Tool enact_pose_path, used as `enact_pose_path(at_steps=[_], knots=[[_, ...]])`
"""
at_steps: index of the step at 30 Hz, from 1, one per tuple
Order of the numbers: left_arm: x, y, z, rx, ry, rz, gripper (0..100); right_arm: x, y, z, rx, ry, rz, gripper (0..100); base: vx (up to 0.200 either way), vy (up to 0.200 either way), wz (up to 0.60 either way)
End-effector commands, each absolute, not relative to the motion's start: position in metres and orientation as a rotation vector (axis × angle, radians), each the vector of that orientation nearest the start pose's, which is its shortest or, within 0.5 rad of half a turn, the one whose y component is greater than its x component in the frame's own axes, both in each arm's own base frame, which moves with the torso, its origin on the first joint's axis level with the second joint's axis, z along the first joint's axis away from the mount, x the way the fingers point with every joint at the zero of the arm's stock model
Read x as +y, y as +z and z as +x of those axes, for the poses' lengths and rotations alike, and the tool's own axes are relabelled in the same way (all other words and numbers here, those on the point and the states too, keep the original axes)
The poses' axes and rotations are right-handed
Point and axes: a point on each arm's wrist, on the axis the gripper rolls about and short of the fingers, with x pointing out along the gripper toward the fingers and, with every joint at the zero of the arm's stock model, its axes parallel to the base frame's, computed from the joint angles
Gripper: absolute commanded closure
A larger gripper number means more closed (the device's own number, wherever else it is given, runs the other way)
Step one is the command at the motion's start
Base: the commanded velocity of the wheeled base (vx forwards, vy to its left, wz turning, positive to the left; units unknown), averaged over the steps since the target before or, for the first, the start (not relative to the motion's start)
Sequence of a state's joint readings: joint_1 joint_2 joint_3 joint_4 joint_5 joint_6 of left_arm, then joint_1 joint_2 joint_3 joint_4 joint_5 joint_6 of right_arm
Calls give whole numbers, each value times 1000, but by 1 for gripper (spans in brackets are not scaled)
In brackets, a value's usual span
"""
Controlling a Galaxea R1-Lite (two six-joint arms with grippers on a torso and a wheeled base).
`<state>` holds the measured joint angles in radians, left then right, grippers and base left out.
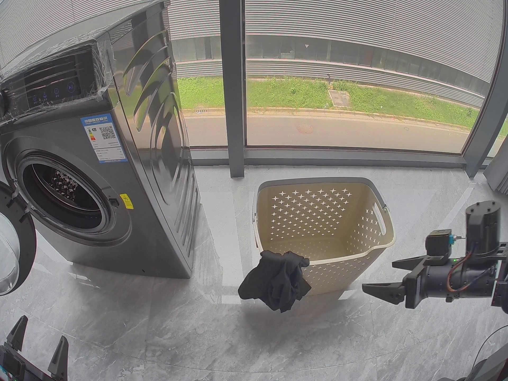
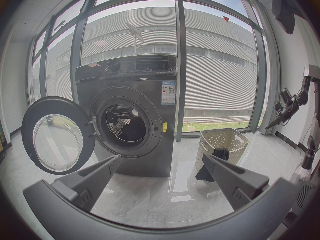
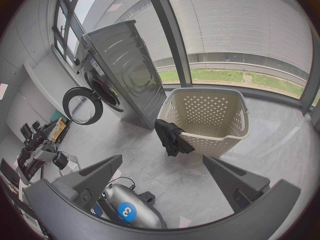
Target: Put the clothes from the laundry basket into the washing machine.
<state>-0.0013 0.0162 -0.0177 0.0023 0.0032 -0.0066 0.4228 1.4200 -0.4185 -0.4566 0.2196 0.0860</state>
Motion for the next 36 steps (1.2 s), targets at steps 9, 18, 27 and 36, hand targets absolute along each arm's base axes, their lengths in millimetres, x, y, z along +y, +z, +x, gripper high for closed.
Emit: enact_pose_path(at_steps=[9,18,27,36], knots=[[0,75,-23,5,2,-8,0,130,79,235,686,593,-27,0,0,0,0],[0,75,-23,6,2,-8,0,157,62,263,681,604,-44,0,0,0,0],[0,75,-23,5,2,-6,0,180,36,290,700,585,-70,0,0,0,0],[0,75,-23,6,2,-8,0,192,12,312,717,557,-85,0,0,0,0]])
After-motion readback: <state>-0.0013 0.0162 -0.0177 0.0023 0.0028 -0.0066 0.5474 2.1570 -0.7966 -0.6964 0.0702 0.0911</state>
